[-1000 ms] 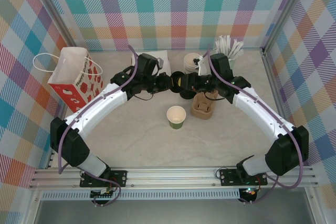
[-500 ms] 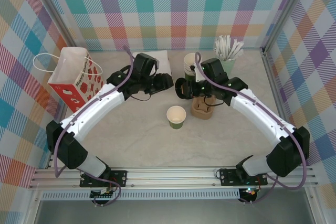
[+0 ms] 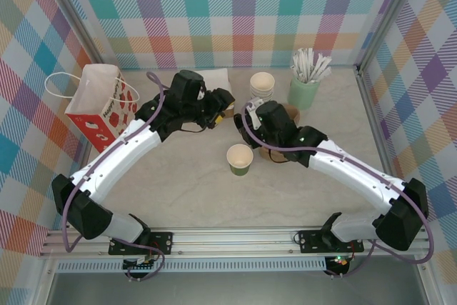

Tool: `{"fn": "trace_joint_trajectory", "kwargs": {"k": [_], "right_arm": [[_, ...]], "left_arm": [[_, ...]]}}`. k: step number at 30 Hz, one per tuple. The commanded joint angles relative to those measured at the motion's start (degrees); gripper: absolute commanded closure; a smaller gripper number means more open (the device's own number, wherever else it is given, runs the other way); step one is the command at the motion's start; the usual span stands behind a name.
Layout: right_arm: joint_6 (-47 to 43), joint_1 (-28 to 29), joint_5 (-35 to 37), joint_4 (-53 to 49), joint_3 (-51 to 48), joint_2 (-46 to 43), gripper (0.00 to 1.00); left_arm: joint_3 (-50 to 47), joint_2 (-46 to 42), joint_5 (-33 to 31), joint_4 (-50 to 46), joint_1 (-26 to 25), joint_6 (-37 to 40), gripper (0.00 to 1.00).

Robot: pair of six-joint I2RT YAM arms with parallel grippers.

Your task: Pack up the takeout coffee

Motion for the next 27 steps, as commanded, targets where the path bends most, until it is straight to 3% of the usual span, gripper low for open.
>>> {"fn": "trace_joint_trajectory", "kwargs": {"k": [1,15,21,27], "right_arm": [[-1.9,1.1,3.5,4.0,-0.3,-0.6,0.79],[-1.5,2.2,3.2,7.4,-1.0,-1.5,0.79],[-1.4,2.2,0.5,9.1,-2.1,-2.3,0.79],[-1.6,2.2,-1.7,9.3,-3.5,-3.9,0.78]], "left_arm": [[-0.8,0.5,2.5,2.6,0.0,-4.6,0.41],[-1.3,3.4,5.7,4.7,-0.9,-7.0,0.43],[-1.3,4.5,6.8,5.8,-1.1,-7.2,0.52],[-1.3,4.6,6.9,6.1,-1.1,-5.0,0.68]]}}
